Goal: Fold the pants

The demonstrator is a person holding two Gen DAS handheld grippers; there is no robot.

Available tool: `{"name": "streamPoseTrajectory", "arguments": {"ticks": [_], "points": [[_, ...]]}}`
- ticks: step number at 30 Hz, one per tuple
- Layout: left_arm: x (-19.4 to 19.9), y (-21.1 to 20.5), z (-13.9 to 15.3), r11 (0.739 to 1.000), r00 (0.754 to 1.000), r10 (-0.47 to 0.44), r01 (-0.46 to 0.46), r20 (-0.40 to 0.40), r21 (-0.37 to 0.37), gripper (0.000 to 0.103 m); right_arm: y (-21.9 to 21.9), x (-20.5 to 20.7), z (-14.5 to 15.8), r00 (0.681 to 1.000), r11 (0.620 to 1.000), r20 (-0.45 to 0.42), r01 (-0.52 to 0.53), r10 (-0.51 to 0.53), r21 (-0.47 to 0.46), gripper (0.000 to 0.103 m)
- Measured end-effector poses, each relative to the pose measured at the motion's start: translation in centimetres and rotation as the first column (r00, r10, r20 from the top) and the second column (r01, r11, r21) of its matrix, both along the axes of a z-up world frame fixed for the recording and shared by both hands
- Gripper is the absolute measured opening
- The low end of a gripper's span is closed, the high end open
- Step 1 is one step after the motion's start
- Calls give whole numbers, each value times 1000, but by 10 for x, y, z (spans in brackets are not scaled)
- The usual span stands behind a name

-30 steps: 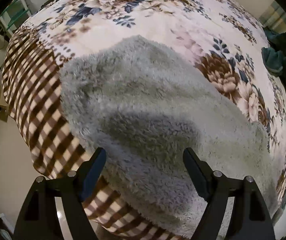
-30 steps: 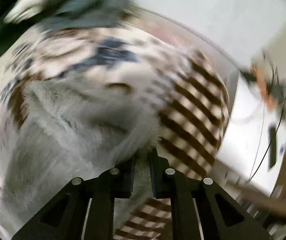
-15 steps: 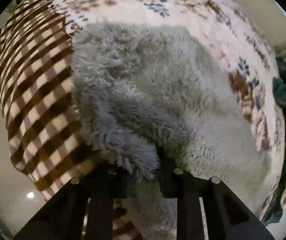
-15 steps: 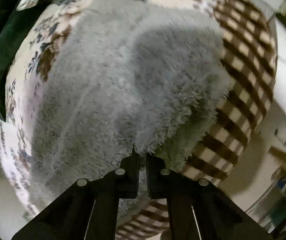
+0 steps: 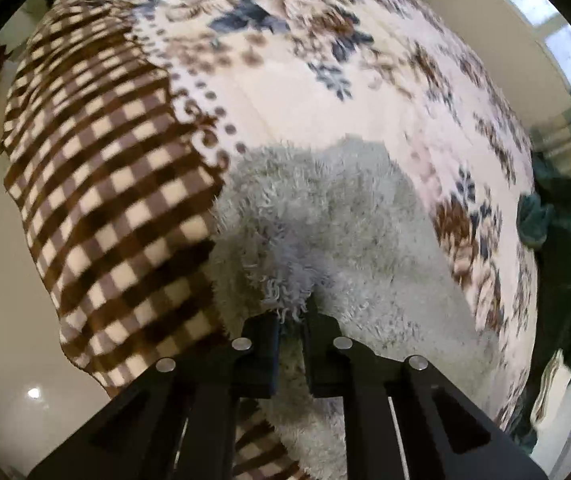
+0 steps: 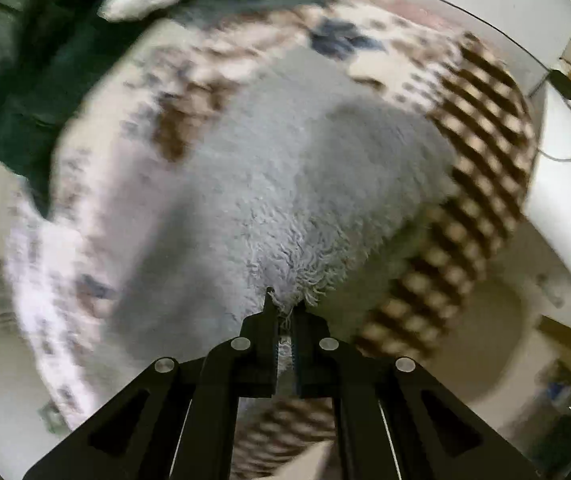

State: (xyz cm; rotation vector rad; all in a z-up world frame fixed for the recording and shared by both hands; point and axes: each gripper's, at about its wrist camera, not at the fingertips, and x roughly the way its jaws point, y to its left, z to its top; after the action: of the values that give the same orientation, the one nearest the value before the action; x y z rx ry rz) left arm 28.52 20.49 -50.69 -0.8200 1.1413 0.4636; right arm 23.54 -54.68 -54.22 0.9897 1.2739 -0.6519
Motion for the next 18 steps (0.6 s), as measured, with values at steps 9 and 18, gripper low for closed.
{"name": "streamPoseTrajectory", "arguments": {"ticks": [9, 18], "points": [[8, -22, -3, 998, 998, -63, 63, -22, 18, 70, 48, -11, -54, 999, 978, -37, 13, -6, 210, 40], [23, -5, -23, 996, 996, -77, 79, -39, 41, 21, 181, 44, -102, 989, 923, -5, -138, 150, 359, 36]]}}
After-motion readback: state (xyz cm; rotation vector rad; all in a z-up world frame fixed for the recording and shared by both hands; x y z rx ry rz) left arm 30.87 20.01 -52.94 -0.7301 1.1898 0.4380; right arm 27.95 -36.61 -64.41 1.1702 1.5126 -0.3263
